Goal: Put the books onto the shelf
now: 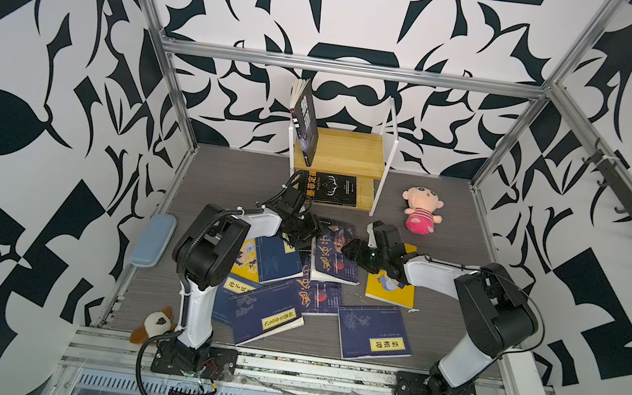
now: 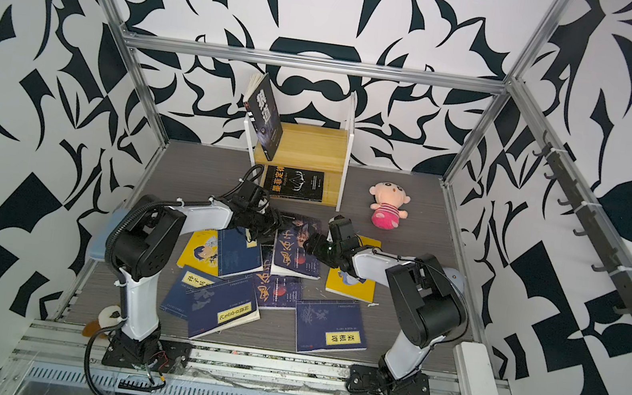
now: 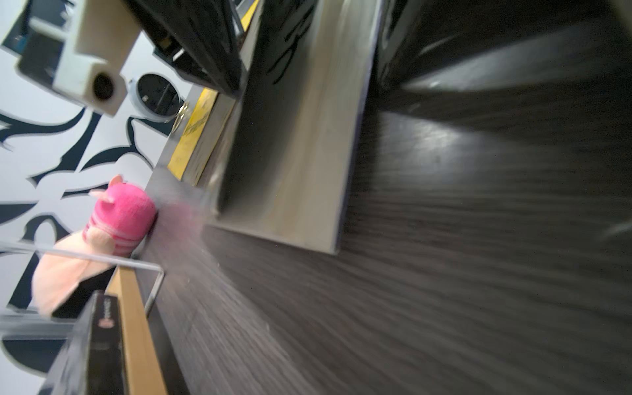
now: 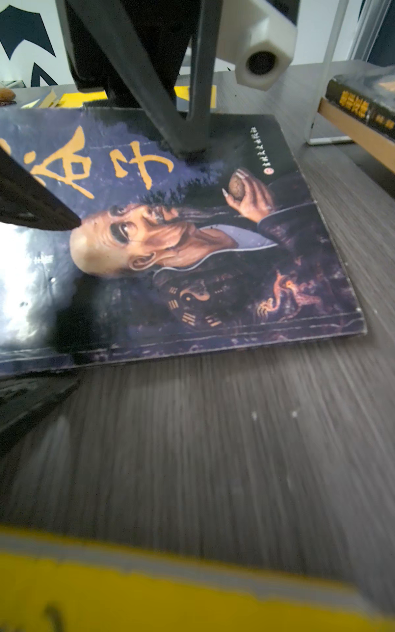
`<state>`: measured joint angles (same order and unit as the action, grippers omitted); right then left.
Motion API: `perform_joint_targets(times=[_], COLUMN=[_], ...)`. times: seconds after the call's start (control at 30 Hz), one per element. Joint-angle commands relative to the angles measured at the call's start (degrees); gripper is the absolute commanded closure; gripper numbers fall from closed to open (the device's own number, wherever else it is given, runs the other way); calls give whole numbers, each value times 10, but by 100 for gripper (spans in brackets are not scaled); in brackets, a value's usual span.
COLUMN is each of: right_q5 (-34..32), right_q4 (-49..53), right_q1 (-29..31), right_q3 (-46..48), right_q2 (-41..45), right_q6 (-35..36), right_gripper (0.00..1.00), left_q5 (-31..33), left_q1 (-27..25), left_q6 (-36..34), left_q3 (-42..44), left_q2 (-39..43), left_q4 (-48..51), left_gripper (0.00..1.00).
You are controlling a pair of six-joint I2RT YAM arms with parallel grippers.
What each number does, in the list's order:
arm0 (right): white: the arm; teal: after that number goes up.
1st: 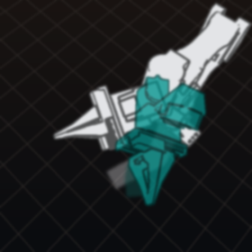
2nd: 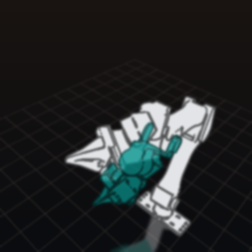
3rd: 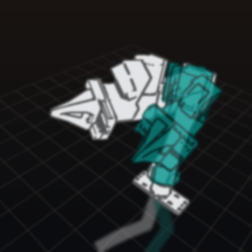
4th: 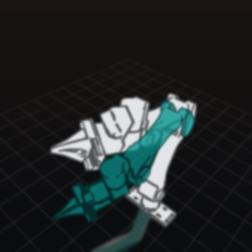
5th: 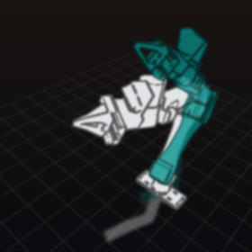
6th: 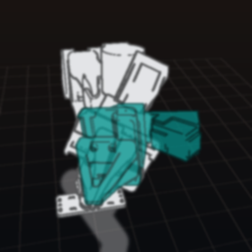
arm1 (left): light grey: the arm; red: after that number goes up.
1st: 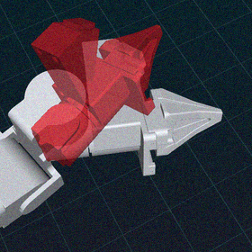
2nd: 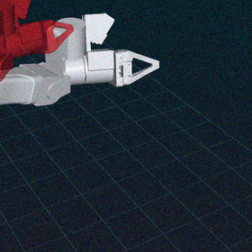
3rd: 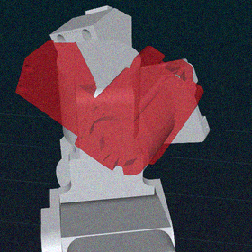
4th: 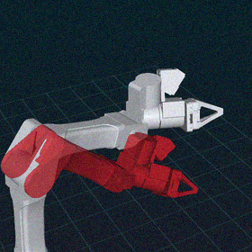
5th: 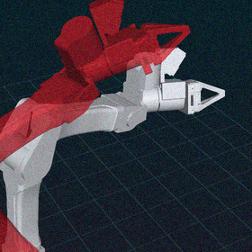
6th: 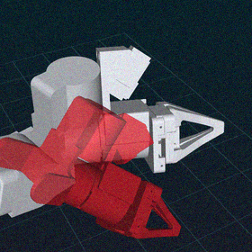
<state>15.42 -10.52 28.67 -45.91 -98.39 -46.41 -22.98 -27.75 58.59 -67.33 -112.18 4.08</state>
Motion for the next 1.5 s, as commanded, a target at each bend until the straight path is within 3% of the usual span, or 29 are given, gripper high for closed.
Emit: perform_joint_targets(times=[0.0,0.1,0.37,0.63,0.87,1.17,1.3,1.47], right_q5=[30,36,30,11,8,-79,-92,-93], right_q4=[7,6,19,40,68,170,160,155], right_q1=[16,21,22,20,8,6,6,6], right_q3=[-12,-20,-14,-7,0,27,54,54], right_q2=[-23,-31,8,81,166,403,495,552], right_q6=[-6,-6,-2,-1,14,244,384,574], right_gripper=[31,31,32,32,29,22,22,24], left_q5=[-14,-21,-45,-66,-96,-188,-215,-270], left_q1=[-4,-4,-5,-4,2,19,39,73], left_q6=[3,3,1,-2,-13,-48,-74,-82], left_q3=[0,-3,-4,13,30,14,1,-18], left_q2=[-9,0,34,72,105,172,198,233], left_q4=[-13,-19,-36,-77,-98,-74,-46,-17], left_gripper=[41,44,67,100,100,100,100,100])
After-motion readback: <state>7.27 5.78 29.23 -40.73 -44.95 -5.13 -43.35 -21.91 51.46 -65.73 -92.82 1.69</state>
